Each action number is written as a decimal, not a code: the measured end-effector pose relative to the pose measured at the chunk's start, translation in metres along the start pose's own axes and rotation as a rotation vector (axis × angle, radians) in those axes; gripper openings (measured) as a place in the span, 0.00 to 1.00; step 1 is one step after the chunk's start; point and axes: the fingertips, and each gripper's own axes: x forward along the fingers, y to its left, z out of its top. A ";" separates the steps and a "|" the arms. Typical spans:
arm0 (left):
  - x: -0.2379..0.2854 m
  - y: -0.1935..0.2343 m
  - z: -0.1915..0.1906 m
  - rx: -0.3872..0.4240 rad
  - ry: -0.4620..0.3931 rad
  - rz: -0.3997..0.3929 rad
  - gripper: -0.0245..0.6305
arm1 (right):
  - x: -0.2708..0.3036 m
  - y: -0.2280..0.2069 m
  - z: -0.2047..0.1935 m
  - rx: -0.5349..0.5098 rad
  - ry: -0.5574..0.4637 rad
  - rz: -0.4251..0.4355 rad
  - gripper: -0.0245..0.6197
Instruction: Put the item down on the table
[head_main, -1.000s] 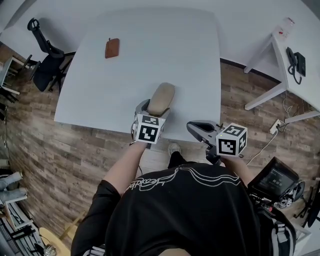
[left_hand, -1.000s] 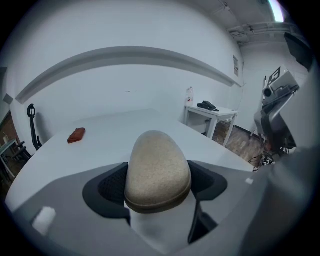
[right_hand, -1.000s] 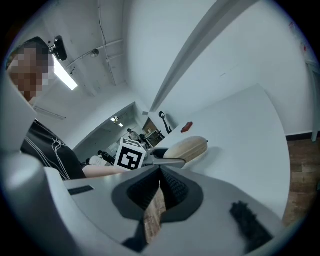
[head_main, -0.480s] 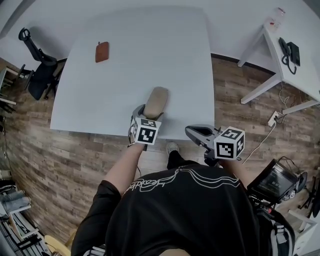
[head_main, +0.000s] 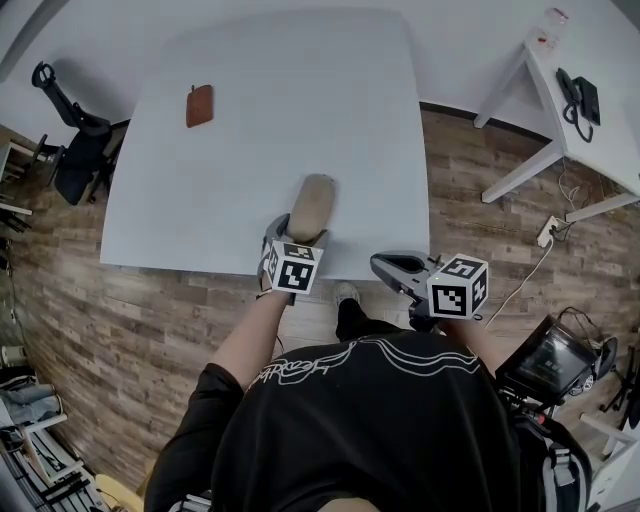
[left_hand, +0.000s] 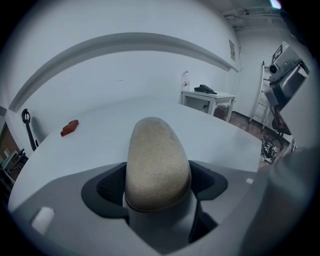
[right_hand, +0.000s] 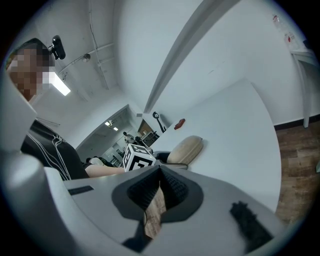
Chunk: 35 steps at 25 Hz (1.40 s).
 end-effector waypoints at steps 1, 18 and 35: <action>0.000 0.000 -0.001 -0.002 0.000 -0.003 0.62 | 0.002 0.001 0.001 -0.003 0.002 0.004 0.05; -0.053 0.002 -0.001 -0.092 -0.043 -0.052 0.67 | 0.008 0.024 0.007 -0.074 0.010 0.021 0.05; -0.246 -0.106 0.029 -0.205 -0.359 -0.381 0.20 | -0.024 0.107 -0.020 -0.190 -0.044 0.036 0.05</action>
